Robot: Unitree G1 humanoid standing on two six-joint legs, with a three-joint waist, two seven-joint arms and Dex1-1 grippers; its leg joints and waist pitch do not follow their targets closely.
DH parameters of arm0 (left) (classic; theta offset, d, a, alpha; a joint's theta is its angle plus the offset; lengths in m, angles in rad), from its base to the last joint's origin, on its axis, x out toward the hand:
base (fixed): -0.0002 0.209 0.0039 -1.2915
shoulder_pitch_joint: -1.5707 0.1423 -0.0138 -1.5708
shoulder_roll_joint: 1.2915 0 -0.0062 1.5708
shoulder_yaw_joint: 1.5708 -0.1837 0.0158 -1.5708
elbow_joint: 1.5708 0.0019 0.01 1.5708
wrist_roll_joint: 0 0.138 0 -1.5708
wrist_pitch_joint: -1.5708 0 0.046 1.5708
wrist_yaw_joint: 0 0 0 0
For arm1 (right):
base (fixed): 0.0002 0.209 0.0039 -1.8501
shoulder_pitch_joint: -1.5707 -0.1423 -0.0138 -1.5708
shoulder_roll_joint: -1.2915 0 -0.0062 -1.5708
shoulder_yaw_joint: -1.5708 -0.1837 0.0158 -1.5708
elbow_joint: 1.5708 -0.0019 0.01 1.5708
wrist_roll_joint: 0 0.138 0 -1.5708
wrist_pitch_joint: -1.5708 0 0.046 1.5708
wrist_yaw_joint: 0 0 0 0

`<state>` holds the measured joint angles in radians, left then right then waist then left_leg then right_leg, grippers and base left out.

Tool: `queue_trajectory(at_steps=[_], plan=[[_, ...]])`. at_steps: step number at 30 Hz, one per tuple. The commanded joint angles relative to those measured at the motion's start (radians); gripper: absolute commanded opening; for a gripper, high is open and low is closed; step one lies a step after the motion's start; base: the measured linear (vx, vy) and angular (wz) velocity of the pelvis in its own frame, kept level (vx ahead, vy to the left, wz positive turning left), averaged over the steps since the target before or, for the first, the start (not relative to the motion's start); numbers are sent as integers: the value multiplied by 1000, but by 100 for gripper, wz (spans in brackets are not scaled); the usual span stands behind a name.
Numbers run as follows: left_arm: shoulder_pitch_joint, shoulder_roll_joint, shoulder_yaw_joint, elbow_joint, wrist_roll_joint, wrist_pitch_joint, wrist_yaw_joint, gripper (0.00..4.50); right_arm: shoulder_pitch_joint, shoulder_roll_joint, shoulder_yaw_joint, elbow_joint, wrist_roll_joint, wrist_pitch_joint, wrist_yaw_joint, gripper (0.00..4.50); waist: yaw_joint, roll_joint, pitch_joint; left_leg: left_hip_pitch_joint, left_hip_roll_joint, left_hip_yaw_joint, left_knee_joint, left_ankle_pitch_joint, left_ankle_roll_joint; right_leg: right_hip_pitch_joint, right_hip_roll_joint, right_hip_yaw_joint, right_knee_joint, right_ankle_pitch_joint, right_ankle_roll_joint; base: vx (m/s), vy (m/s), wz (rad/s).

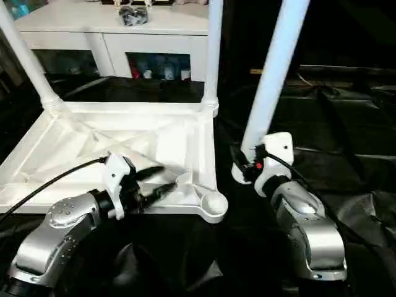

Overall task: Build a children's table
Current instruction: Insert table leg to table base

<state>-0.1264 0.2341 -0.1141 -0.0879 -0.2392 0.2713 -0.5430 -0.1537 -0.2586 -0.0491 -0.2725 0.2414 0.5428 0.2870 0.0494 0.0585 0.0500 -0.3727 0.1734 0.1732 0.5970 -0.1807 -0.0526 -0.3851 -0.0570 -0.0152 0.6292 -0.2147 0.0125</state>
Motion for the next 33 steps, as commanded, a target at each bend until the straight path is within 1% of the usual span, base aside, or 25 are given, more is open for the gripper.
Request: queue_trajectory(at_steps=[1, 4, 6, 9, 11, 12, 14, 15, 16, 17, 18, 19, 20, 21, 22, 23, 24, 25, 26, 27, 28, 29, 30, 31, 33], plan=[[20, -27, 55, -14, 6, -23, 96, 292, 12, 2, 16, -37, -30, -41, -18, 191, -2, -16, -55, 9, 36, -18, -70, -262, -27, 29, -56, 35, -100, -287, -128, 0, 0, 0], [81, -92, 98, -96, 25, -26, 210, 292, 56, 35, 45, -57, -34, -60, -37, 191, -5, -29, -55, 4, 38, -17, -68, -245, -13, 30, -56, 35, -100, -262, -129, 0, 0, 0], [88, -99, 99, -106, 27, -23, 218, 292, 61, 42, 49, -59, -30, -59, -37, 191, -6, -22, -53, 2, 39, -19, -71, -247, -7, 28, -57, 34, -98, -257, -131, 0, 0, 0], [111, -112, 84, -125, 57, -37, 253, 292, 71, 67, 67, -57, -24, -55, -43, 191, -15, -28, -50, 16, 53, -34, -83, -298, -44, 22, -27, 15, -94, -230, -127, 0, 0, 0], [115, -114, 76, -128, 74, -49, 263, 292, 73, 72, 73, -54, -25, -55, -43, 191, -33, -20, -48, 40, 90, -64, -106, -358, -41, 17, 0, -9, -87, -176, -155, 0, 0, 0], [117, -117, 72, -130, 86, -54, 274, 292, 74, 76, 78, -49, -27, -57, -43, 191, -44, 3, -51, 55, 184, -113, -152, -374, 21, 11, -14, -33, -39, -102, -191, -1, -53, 7], [117, -119, 73, -131, 88, -54, 282, 292, 74, 79, 81, -41, -29, -62, -40, 191, -50, -1, -51, 53, 223, -122, -176, -387, 83, 5, -28, -49, 10, -61, -195, -2, -100, 7], [122, -126, 83, -136, 75, -23, 294, 292, 75, 81, 83, -30, -31, -69, -37, 191, -51, -7, -51, 53, 223, -118, -175, -383, 107, 2, -36, -48, 16, -50, -208, -3, -154, 4], [123, -127, 88, -138, 72, -14, 299, 292, 75, 82, 82, -27, -29, -68, -36, 191, -50, -24, -51, 36, 175, -84, -150, -380, 159, 10, -54, -29, -9, -39, -260, -5, -192, 3], [127, -130, 99, -141, 66, 7, 311, 292, 76, 85, 80, -20, -23, -65, -31, 191, -44, -72, -54, -3, -5, 17, 6, -339, 164, 26, -57, -8, -121, -139, -340, -5, -192, 3], [129, -130, 107, -146, 56, 25, 316, 292, 76, 88, 77, -17, -18, -61, -29, 191, -9, -73, -68, 1, -70, 40, 152, -267, 133, 20, -66, 104, -182, -390, -260, -20, -178, 1], [130, -129, 108, -149, 56, 25, 315, 292, 76, 89, 76, -16, -16, -61, -28, 191, 0, -102, -59, -46, -78, 15, 157, -255, 109, 56, -74, 141, -146, -413, -185, -21, -147, -33], [131, -126, 108, -153, 56, 24, 314, 292, 76, 90, 74, -14, -15, -61, -27, 191, 24, -103, -52, -72, -69, -25, 122, -181, 58, 67, -75, 191, -133, -465, 28, -21, -147, -33], [134, -123, 107, -158, 58, 21, 313, 292, 76, 91, 73, -12, -14, -63, -27, 191, 26, -117, -54, -59, -77, -28, 123, -205, 55, 61, -58, 223, -136, -469, 106, -16, -116, -47], [134, -123, 107, -158, 58, 21, 313, 292, 76, 91, 73, -12, -14, -63, -27, 191, 42, -102, -56, -26, -72, -59, 120, -229, 79, 57, -70, 294, -145, -460, 107, -12, -50, -15], [136, -124, 107, -164, 60, 17, 316, 292, 77, 89, 75, -8, -18, -68, -27, 191, 48, -100, -46, -35, -76, -92, 144, -235, 94, 72, -91, 354, -159, -458, 54, -28, -71, -36], [137, -119, 99, -169, 83, -3, 322, 292, 79, 87, 78, -4, -23, -72, -26, 191, 57, -105, -41, -82, -56, -156, 167, -205, 120, 89, -161, 343, -125, -392, -33, -23, 1, -46], [141, -112, 88, -174, 106, -4, 327, 292, 81, 86, 81, -1, -25, -75, -26, 191, 51, -80, -52, -71, -41, -182, 177, -181, 98, 73, -173, 339, -136, -357, -98, -56, 20, -53], [142, -111, 86, -175, 108, -4, 327, 292, 81, 86, 82, 0, -26, -76, -26, 191, 35, -71, -46, -48, -44, -186, 151, -165, 54, 39, -98, 279, -142, -391, -159, -40, 41, -31], [146, -109, 80, -176, 117, -8, 328, 292, 83, 85, 85, 2, -29, -78, -25, 191, 19, -56, -33, -14, -55, -164, 67, -149, 27, 27, 8, 204, -160, -454, -135, -64, 63, -12], [152, -114, 77, -179, 117, -20, 324, 292, 83, 84, 87, 4, -31, -80, -24, 191, 12, -39, -38, 14, -32, -163, 25, -154, 11, 24, 41, 161, -159, -442, -110, -67, 137, 11], [156, -125, 82, -182, 97, -15, 320, 292, 83, 84, 88, 6, -33, -82, -23, 191, -1, -26, -35, 36, 38, -189, -40, -202, 40, 3, 76, 115, -126, -390, -82, -67, 137, 11], [156, -124, 79, -185, 96, 1, 323, 292, 83, 84, 89, 8, -35, -83, -20, 191, -37, 3, -48, 37, 192, -247, -116, -302, 32, -7, 34, 42, 11, -232, -64, -65, 153, 31], [154, -117, 72, -186, 106, 14, 327, 292, 82, 84, 89, 10, -36, -84, -17, 191, -36, 15, -55, 36, 189, -250, -116, -288, 42, -27, 30, -9, 82, -139, -44, -46, 105, 32], [151, -89, 40, -181, 127, -18, 290, 292, 79, 76, 88, 16, -38, -90, -7, 191, -44, 5, -57, 28, 132, -218, -93, -173, 143, -22, 6, -22, 74, -95, -38, -43, 77, 27]])
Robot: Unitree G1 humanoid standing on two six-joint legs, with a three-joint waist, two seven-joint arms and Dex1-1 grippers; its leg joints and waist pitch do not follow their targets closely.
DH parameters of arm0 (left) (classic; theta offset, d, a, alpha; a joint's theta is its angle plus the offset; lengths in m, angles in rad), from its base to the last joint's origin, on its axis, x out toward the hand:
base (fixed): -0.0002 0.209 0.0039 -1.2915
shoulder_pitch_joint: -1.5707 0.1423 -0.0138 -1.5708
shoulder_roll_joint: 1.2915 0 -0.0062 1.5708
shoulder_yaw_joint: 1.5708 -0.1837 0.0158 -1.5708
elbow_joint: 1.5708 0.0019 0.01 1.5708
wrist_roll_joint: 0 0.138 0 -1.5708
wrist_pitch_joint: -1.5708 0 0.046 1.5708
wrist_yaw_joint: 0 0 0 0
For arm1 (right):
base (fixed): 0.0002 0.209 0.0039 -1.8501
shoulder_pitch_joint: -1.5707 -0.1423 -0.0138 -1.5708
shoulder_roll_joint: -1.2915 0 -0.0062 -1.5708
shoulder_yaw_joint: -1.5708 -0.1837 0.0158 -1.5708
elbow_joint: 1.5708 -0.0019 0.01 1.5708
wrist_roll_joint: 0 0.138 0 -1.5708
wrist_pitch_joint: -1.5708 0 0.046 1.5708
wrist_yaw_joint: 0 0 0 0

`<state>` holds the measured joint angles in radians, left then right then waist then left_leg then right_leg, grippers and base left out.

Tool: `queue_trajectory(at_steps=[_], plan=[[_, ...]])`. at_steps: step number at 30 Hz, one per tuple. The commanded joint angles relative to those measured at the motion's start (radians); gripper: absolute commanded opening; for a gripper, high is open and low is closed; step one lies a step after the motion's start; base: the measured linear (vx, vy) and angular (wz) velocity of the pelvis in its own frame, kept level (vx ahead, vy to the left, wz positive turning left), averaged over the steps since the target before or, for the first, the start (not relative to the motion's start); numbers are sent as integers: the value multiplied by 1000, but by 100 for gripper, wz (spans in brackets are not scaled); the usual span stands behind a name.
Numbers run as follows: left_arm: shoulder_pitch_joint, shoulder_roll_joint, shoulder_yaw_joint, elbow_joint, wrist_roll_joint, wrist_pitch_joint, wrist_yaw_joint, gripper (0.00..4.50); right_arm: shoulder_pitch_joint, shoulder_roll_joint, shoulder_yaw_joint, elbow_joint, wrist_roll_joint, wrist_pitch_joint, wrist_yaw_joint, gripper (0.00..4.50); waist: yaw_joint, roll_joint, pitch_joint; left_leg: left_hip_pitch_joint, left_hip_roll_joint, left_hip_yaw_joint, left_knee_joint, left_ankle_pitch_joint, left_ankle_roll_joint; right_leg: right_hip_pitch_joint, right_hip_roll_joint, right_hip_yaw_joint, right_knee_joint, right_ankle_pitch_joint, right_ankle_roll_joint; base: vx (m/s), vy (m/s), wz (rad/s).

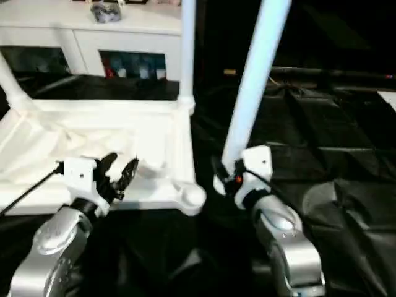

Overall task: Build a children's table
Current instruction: Insert table leg to table base

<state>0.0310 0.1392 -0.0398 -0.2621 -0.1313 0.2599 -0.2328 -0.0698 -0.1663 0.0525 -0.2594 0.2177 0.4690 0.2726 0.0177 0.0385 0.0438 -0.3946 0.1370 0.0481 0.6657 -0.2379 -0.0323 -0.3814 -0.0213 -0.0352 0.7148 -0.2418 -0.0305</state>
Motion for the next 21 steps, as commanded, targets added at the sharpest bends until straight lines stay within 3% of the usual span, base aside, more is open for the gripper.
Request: queue_trajectory(at_steps=[1, 2, 3, 4, 5, 6, 7, 8, 9, 12, 15, 17, 19, 20, 21], plan=[[-9, 19, -48, -3, 27, -24, -41, 292, -8, -20, -16, 7, -12, -18, 12, 191, -9, 18, -58, 57, 109, -70, -134, -74, 167, -12, -59, 7, -66, -16, -25, 0, 0, 0], [-14, 33, -63, 4, 21, -31, -75, 292, -14, -27, -20, 13, -8, -19, 22, 191, -3, 4, -55, 38, 75, -45, -117, -70, 155, 6, -77, 18, -102, 13, -44, 0, 0, 0], [-18, 41, -71, 8, 16, -32, -96, 292, -17, -31, -22, 17, -5, -19, 28, 191, 20, -2, -64, -9, 35, 5, -101, -10, 105, 56, -136, 37, -138, 110, -82, -82, -69, -12], [-23, 51, -79, 16, -2, -18, -132, 309, -23, -39, -23, 23, -2, -22, 35, 191, 40, -35, -61, -11, 38, 28, -103, -39, 46, 59, -144, 43, -156, 95, -86, -99, -67, -4], [-29, 61, -86, 21, -46, 0, -192, 319, -29, -48, -25, 31, 2, -24, 45, 191, 46, -45, -57, 3, 41, 44, -115, -84, 17, 55, -131, 40, -162, -8, -92, -99, -67, -4], [-35, 77, -96, 21, -92, 17, -262, 325, -36, -59, -26, 39, 3, -25, 56, 191, 46, -46, -52, 7, 43, 52, -122, -109, 9, 50, -124, 40, -168, -75, -97, -72, -66, 4], [-51, 110, -116, 29, -118, 14, -349, 325, -43, -81, -23, 49, 5, -26, 83, 191, 48, -41, -44, 18, 50, 64, -134, -192, -10, 38, -124, 40, -181, -254, -100, -63, -58, 1], [-68, 141, -135, 37, -135, 19, -414, 339, -48, -100, -22, 56, 6, -27, 107, 191, 45, -41, -39, 19, 57, 69, -142, -253, -31, 34, -121, 40, -188, -396, -80, -63, -58, 1], [-68, 141, -135, 37, -135, 19, -414, 339, -48, -100, -22, 56, 6, -27, 107, 191, 45, -40, -37, 22, 61, 71, -146, -274, -41, 31, -119, 40, -192, -438, -68, -60, -44, -4], [-141, 224, -183, 105, -106, 20, -538, 370, -57, -145, -20, 64, 26, -22, 178, 191, 42, -36, -37, 27, 69, 73, -155, -320, -72, 24, -112, 39, -193, -453, -35, 0, 0, 0], [-194, 271, -210, 174, -72, -7, -617, 392, -60, -172, -15, 67, 39, -21, 218, 191, 42, -28, -43, 28, 73, 77, -156, -282, -72, 27, -110, 41, -182, -336, -49, 0, 0, 0], [-264, 310, -225, 248, -71, -18, -705, 345, -52, -188, -15, 53, 61, -17, 252, 191, 42, -21, -47, 26, 75, 84, -155, -237, -65, 31, -109, 39, -172, -256, -79, 0, 0, 0], [-300, 324, -233, 288, -64, -28, -732, 350, -48, -194, -15, 48, 67, -15, 265, 191, 43, -22, -51, 28, 75, 86, -153, -225, -63, 31, -108, 38, -169, -219, -92, 0, 0, 0], [-312, 328, -236, 303, -59, -35, -739, 352, -47, -196, -15, 46, 68, -16, 268, 191, 43, -23, -53, 26, 76, 89, -151, -199, -56, 35, -109, 38, -164, -153, -110, 0, 0, 0], [-367, 337, -245, 374, -40, -61, -757, 343, -43, -201, -13, 43, 68, -19, 279, 191, 45, -9, -53, 26, 75, 88, -151, -192, -55, 35, -109, 38, -163, -137, -115, 0, 0, 0]])
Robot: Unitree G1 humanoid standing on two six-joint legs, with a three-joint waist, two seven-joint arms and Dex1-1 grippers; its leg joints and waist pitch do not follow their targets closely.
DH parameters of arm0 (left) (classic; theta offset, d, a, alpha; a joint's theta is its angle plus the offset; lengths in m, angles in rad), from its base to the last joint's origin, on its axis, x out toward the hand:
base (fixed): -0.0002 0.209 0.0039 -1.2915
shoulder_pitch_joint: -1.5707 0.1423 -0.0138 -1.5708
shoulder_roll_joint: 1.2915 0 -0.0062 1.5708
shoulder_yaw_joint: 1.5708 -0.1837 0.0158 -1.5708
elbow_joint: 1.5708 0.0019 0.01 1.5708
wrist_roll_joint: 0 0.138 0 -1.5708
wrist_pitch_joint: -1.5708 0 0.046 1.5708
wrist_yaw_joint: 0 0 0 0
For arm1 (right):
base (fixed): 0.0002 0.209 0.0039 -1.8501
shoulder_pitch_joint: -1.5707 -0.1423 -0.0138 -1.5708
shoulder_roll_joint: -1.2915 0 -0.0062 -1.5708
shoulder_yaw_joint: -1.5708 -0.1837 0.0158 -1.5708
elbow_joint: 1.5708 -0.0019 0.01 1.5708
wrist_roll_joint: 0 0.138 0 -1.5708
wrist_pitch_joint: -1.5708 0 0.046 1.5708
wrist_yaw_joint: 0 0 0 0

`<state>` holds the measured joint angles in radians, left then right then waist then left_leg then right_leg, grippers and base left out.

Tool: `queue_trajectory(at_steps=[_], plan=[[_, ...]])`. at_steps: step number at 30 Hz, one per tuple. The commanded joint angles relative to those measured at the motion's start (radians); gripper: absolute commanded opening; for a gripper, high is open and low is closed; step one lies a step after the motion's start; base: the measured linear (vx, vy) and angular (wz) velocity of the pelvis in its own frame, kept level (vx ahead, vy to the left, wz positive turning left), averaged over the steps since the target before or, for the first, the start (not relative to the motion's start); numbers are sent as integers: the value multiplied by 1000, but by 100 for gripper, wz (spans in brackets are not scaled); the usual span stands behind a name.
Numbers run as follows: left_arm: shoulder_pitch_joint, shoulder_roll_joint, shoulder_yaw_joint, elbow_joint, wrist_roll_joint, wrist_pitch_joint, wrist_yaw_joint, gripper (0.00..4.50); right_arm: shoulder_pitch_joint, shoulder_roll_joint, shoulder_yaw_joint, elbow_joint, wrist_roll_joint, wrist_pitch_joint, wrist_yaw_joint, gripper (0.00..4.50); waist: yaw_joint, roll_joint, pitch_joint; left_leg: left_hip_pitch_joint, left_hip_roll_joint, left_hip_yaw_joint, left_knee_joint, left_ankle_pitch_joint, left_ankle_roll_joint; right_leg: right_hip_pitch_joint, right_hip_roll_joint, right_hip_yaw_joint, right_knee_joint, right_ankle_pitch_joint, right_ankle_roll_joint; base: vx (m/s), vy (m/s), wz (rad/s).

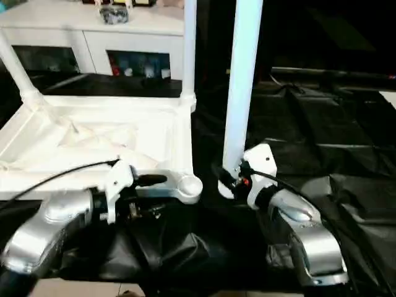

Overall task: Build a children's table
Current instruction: Insert table leg to table base

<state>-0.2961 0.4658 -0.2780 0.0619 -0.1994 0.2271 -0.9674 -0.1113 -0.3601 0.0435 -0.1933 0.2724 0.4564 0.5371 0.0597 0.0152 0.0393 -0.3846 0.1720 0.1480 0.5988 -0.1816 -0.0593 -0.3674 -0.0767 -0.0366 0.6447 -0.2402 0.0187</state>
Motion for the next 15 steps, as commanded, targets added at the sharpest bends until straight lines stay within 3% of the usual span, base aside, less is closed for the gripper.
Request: queue_trajectory(at_steps=[1, 3, 5, 7, 9, 12, 15], plan=[[-77, 14, -16, 103, 50, -47, -27, 324, 1, -4, -5, -24, 17, -7, 16, 191, 2, 7, -54, 19, 39, -7, -79, -230, -24, 23, -51, 39, -90, -93, -171, 0, 0, 0], [-113, 16, -27, 155, 59, -59, -51, 308, 5, -3, -6, -27, 20, -8, 20, 191, 4, 7, -56, 14, 38, -7, -77, -185, -11, 30, -52, 37, -82, -4, -190, 0, 0, 0], [-186, 14, -38, 276, 61, -83, -124, 308, 14, -5, -7, -35, 30, -9, 32, 191, 4, 10, -57, 16, 36, -5, -74, -166, -2, 30, -51, 36, -81, 35, -203, 0, 0, 0], [-210, 12, -39, 316, 60, -84, -152, 272, 18, -6, -7, -39, 31, -8, 36, 191, 6, 12, -61, 19, 38, -5, -72, -157, 3, 33, -54, 35, -77, 59, -218, 0, 0, 0], [-235, 12, -43, 355, 59, -87, -181, 266, 20, -6, -9, -40, 34, -8, 37, 191, 5, 10, -61, 17, 40, -4, -71, -141, 14, 36, -56, 34, -74, 97, -235, 0, 0, 0], [-302, 10, -67, 474, 93, -141, -222, 221, 25, -6, -11, -43, 37, -10, 37, 191, 7, 11, -60, 19, 40, -3, -71, -146, 24, 36, -57, 34, -77, 87, -244, 0, 0, 0], [-340, 6, -79, 547, 115, -170, -256, 219, 28, -3, -11, -46, 36, -12, 37, 191, 9, 10, -59, 20, 44, -4, -74, -165, 19, 38, -62, 35, -79, 58, -248, 0, 0, 0]])
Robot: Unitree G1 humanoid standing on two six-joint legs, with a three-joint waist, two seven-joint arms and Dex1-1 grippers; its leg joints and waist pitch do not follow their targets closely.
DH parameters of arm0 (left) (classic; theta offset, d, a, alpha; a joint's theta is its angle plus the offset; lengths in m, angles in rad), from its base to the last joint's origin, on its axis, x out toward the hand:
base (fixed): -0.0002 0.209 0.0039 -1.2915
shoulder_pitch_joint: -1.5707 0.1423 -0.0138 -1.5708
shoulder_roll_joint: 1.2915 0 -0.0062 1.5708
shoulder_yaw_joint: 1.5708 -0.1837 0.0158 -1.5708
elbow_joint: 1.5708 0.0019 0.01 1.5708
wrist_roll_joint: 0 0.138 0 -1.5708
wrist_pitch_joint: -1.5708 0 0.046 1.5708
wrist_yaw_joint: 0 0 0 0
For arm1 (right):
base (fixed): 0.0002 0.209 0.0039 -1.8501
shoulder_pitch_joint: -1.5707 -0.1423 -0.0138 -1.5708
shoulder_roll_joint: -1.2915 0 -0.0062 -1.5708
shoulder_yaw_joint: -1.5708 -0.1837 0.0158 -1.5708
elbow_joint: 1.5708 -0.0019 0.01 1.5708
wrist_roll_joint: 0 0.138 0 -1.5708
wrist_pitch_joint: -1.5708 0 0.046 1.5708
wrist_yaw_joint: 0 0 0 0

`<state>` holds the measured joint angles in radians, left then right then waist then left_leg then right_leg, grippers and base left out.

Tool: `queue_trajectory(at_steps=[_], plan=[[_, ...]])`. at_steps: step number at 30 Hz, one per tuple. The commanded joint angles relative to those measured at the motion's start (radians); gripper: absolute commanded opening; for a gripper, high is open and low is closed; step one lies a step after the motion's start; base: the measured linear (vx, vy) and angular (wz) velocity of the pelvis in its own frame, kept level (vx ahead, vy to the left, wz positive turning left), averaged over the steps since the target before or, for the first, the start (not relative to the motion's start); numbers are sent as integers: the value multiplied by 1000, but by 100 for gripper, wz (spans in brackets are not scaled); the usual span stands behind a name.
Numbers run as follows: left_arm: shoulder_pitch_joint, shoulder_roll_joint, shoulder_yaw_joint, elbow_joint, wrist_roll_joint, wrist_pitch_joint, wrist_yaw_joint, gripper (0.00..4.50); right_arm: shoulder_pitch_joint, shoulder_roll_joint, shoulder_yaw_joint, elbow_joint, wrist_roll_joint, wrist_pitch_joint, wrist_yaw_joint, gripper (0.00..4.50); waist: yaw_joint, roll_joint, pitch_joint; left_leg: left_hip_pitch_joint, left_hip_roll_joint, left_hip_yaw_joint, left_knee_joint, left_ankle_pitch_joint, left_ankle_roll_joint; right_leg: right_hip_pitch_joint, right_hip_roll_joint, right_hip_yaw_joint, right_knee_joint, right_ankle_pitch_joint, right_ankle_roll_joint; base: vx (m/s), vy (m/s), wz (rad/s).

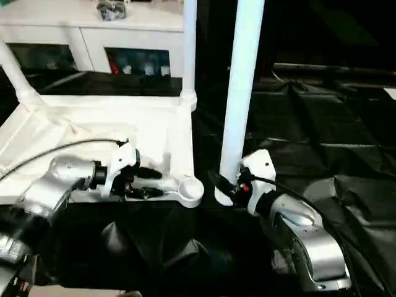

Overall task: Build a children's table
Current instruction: Insert table leg to table base

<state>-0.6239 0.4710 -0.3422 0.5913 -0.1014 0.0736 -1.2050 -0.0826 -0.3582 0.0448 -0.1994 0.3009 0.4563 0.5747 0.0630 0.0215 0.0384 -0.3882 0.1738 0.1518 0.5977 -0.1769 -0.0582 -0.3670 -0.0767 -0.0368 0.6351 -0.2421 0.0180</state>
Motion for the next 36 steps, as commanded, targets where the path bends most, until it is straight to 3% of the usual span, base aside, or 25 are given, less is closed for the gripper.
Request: queue_trajectory(at_steps=[1, 2, 3, 4, 5, 6, 10, 11, 21, 25, 26, 29, 31, 32, 33, 34, 35, 36], plan=[[-21, 0, -18, 32, 20, -16, -30, 187, 0, -4, -12, -42, 8, -11, -2, 191, 7, 4, -57, 23, 44, -8, -74, -176, 15, 37, -63, 35, -69, 53, -251, 0, 0, 0], [-41, -5, -23, 72, 26, -28, -48, 187, 1, -3, -13, -43, 8, -11, -3, 191, 10, 47, -57, 28, 42, -12, -73, -197, 1, 33, -65, 35, -66, 34, -252, 0, 0, 0], [-44, -6, -24, 78, 26, -30, -51, 178, 1, -3, -13, -44, 8, -11, -3, 191, 3, 26, -53, 29, 44, -6, -78, -225, -2, 31, -59, 35, -80, 18, -248, 0, 0, 0], [-53, -9, -26, 97, 29, -35, -60, 177, 2, -2, -14, -45, 8, -11, -3, 191, 3, 16, -58, 27, 45, -10, -78, -226, -7, 42, -62, 35, -72, 30, -255, 0, 0, 0], [-67, -15, -30, 128, 32, -43, -82, 177, 5, -1, -16, -47, 8, -11, -4, 191, 6, 26, -58, 27, 42, -7, -74, -206, 0, 38, -63, 36, -71, 45, -259, 0, 0, 0], [-68, -16, -31, 132, 32, -44, -85, 148, 5, -1, -16, -47, 8, -11, -4, 191, 6, 25, -57, 26, 42, -5, -74, -201, 4, 37, -64, 36, -74, 45, -262, 0, 0, 0], [-91, -33, -33, 190, 35, -49, -136, 117, 12, -3, -16, -53, 9, -10, -9, 191, 8, 25, -58, 23, 43, -6, -73, -175, 16, 41, -65, 34, -71, 68, -275, 0, 0, 0], [-100, -41, -33, 210, 41, -59, -141, 102, 12, -4, -17, -53, 9, -10, -9, 191, 5, 31, -57, 24, 44, -6, -73, -182, 15, 40, -64, 34, -73, 70, -277, 0, 0, 0], [-121, -56, -46, 288, 84, -97, -137, 4, 3, 3, -7, -55, 14, 0, -9, 191, 5, 29, -57, 24, 46, -6, -73, -184, 25, 42, -67, 35, -73, 63, -287, 0, 0, 0], [-123, -59, -27, 292, 77, -87, -139, 0, -11, 6, -2, -48, 28, 13, 4, 191, 4, 31, -57, 23, 47, -6, -73, -185, 26, 43, -67, 35, -71, 72, -292, 0, 0, 0], [-109, -59, -9, 261, 56, -48, -140, 0, -32, 22, -8, -43, 58, 33, 10, 191, 4, 42, -58, 24, 46, -8, -72, -177, 28, 44, -68, 35, -68, 89, -298, 0, 0, 0], [-73, -65, 18, 193, 19, 24, -142, 0, -80, 35, -6, -21, 94, 72, 27, 191, -1, 33, -58, 22, 47, -7, -71, -164, 38, 44, -67, 34, -68, 109, -308, 0, 0, 0], [-18, -72, 16, 108, 5, 70, -123, 0, -122, 40, 11, 18, 97, 88, 47, 191, -3, 34, -59, 18, 48, -8, -70, -145, 46, 49, -69, 33, -62, 128, -316, 0, 0, 0], [-2, -74, 14, 83, 3, 79, -117, 0, -134, 40, 18, 31, 92, 89, 52, 191, -5, 36, -58, 21, 47, -4, -68, -133, 57, 42, -66, 33, -67, 120, -313, 0, 0, 0], [13, -82, 13, 62, 5, 91, -97, 0, -146, 41, 26, 46, 84, 85, 57, 191, -5, 16, -58, 20, 48, -1, -67, -127, 64, 44, -65, 34, -67, 120, -312, 0, 0, 0], [28, -90, 12, 41, 5, 105, -81, 0, -158, 43, 32, 61, 76, 83, 58, 191, 0, 23, -58, 19, 46, 0, -66, -113, 71, 43, -68, 33, -67, 99, -308, 0, 0, 0], [55, -108, 8, 3, 18, 127, -40, 0, -183, 45, 46, 93, 58, 87, 55, 191, 1, 16, -58, 18, 48, 2, -66, -110, 73, 42, -68, 34, -70, 72, -301, 0, 0, 0], [55, -108, 8, 3, 18, 127, -40, 0, -183, 45, 46, 93, 58, 87, 55, 191, 4, 23, -59, 19, 49, 0, -65, -106, 70, 41, -68, 32, -65, 65, -301, 0, 0, 0]])
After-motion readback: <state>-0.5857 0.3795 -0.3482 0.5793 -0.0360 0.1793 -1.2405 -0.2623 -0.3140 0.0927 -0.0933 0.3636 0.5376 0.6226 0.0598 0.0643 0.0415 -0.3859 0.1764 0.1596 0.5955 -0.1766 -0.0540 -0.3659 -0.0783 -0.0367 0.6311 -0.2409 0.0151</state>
